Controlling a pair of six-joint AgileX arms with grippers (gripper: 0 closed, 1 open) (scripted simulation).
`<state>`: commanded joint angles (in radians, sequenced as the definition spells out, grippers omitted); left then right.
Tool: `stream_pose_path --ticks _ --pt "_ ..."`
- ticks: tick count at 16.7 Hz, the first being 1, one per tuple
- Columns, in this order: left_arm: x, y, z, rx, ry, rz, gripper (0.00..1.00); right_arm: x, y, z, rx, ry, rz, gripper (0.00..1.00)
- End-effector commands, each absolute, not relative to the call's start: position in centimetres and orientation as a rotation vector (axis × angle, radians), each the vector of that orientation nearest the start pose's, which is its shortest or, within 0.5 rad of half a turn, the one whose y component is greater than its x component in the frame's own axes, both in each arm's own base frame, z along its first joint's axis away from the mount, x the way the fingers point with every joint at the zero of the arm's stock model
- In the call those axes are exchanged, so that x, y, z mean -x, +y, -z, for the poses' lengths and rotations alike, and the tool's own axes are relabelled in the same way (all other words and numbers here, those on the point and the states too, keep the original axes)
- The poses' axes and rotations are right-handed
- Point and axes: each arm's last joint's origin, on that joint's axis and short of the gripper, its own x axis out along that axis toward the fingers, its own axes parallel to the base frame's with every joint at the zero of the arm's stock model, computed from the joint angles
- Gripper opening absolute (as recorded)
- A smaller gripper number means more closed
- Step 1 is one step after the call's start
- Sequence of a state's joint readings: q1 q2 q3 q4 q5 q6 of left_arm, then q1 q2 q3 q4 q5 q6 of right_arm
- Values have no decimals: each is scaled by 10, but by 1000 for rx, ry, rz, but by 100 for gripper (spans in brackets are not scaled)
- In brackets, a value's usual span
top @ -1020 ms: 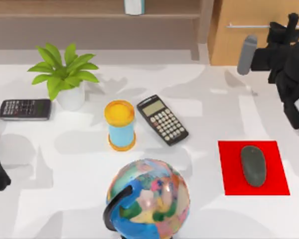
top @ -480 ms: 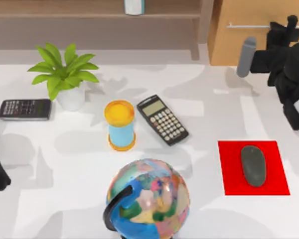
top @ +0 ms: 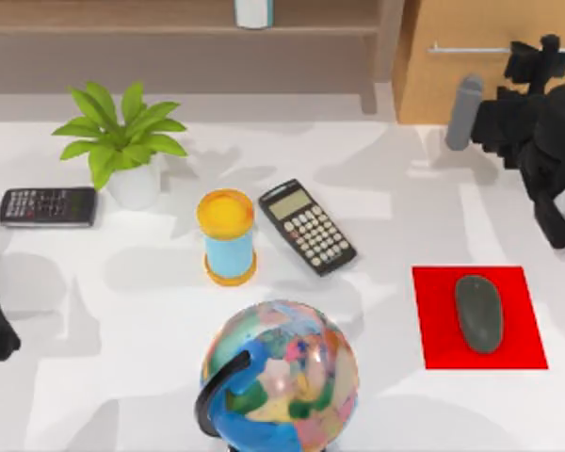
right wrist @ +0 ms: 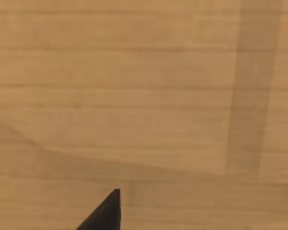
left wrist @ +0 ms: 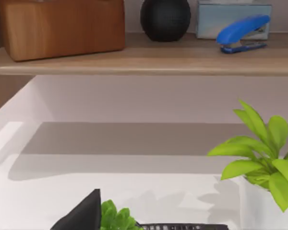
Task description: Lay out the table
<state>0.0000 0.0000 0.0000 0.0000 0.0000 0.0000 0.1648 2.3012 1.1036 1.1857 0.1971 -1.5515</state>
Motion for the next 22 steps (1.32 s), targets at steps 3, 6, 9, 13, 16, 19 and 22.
stream_pose_path --ticks 3,6,9,13,16,19,22 --pt "-106 -1 -160 0 0 0 100 -439 71 -88 1565 12 -3 100" --pt "-106 -1 -160 0 0 0 100 -431 73 -76 1565 47 -46 100" --pt "-106 -1 -160 0 0 0 100 -428 77 -87 1560 5 -24 100" --pt "-106 -1 -160 0 0 0 100 -414 78 -88 1560 0 -22 100" --pt "-106 -1 -160 0 0 0 100 -402 75 -84 1560 17 -24 100" --pt "-106 -1 -160 0 0 0 100 -393 73 -79 1563 40 -38 100" --pt "-106 -1 -160 0 0 0 100 -391 73 -75 1566 52 -49 100"
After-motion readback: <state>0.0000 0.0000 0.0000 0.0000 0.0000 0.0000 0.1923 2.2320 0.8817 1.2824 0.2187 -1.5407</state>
